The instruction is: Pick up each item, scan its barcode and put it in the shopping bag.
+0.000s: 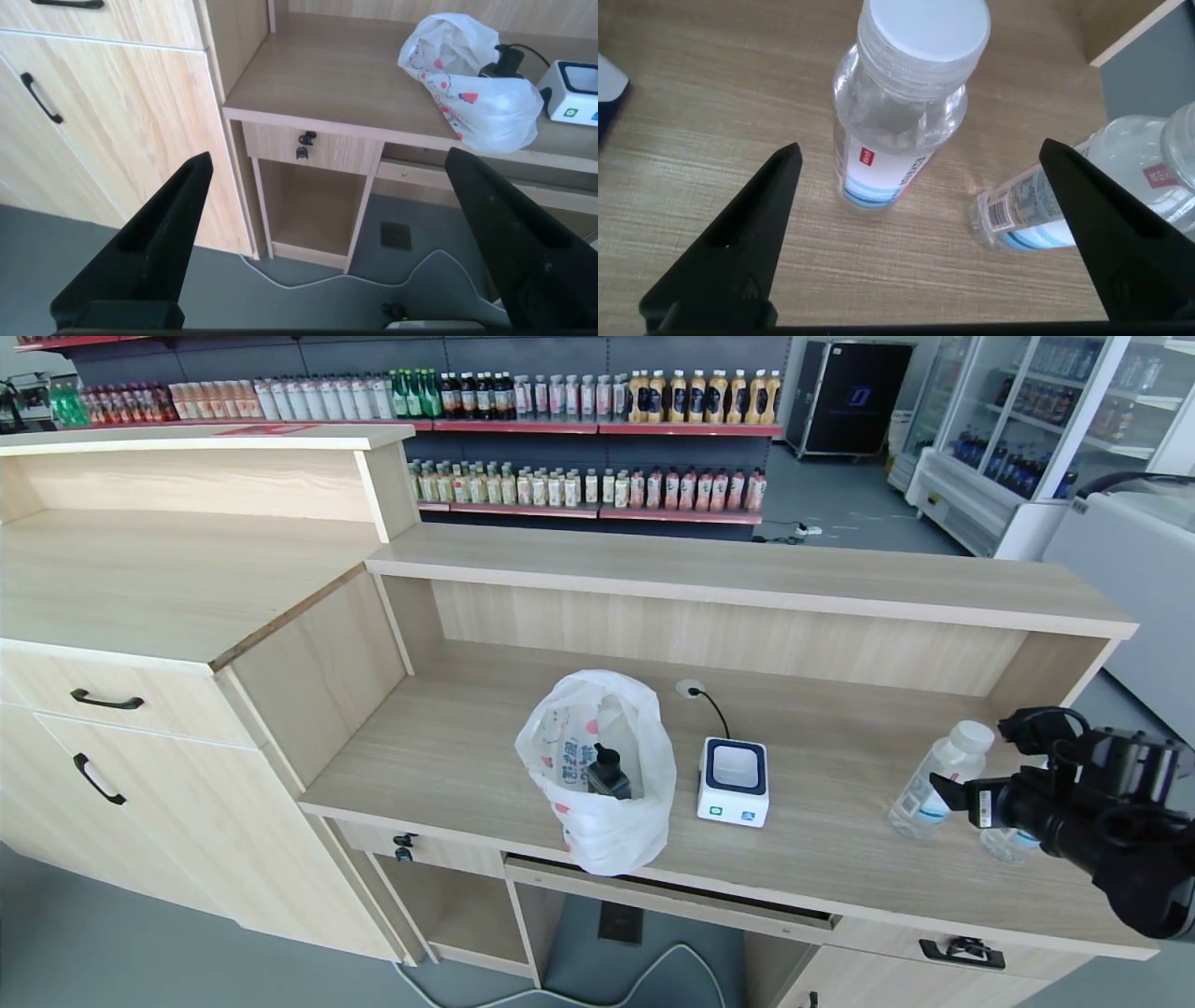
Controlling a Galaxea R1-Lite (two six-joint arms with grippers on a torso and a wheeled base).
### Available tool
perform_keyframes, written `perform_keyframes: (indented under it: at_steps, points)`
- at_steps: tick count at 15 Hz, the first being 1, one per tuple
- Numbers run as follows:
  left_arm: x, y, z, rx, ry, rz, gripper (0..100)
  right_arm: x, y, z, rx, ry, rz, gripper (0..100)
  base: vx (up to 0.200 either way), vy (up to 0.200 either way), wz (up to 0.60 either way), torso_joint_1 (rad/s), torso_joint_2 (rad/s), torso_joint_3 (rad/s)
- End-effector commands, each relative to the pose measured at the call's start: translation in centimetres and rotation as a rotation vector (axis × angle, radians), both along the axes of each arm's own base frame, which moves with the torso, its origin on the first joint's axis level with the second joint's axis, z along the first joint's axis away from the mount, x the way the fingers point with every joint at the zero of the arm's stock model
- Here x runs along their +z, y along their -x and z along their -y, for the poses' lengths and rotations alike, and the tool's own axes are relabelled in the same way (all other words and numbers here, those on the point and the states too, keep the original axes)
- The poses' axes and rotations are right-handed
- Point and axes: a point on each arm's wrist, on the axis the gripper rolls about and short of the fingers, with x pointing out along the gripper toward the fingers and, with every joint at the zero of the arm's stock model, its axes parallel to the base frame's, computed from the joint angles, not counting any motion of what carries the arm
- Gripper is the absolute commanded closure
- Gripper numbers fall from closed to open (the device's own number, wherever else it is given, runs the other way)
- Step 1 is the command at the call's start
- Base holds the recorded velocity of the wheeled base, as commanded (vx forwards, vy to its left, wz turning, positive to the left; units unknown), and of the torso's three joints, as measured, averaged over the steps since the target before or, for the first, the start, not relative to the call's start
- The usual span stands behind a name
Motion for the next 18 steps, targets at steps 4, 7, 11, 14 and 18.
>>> perform_keyframes:
  at_steps: [4,7,11,14,18]
  points:
    - [0.0,0.0,0.0,0.000,0.000,0.000,0,-2.5,-0.8,-0.2,0.016,0.000,-0.020,0,0.000,0.000,0.00,0.000,0.00,0.000]
    - [0.0,0.0,0.0,0.000,0.000,0.000,0,-3.2,-1.1,-0.4,0.026,0.001,-0.012,0,0.000,0.000,0.00,0.000,0.00,0.000]
    - [0.0,0.0,0.0,0.000,0.000,0.000,0,-4.0,-1.6,-1.3,0.055,-0.005,0.012,0,0.000,0.000,0.00,0.000,0.00,0.000]
    - [0.0,0.0,0.0,0.000,0.000,0.000,0,-4.6,-2.1,-1.6,0.067,-0.003,0.029,0,0.000,0.000,0.00,0.000,0.00,0.000]
    - [0.0,0.0,0.0,0.000,0.000,0.000,0,-4.8,-2.8,-1.7,0.071,0.002,0.054,0,0.000,0.000,0.00,0.000,0.00,0.000]
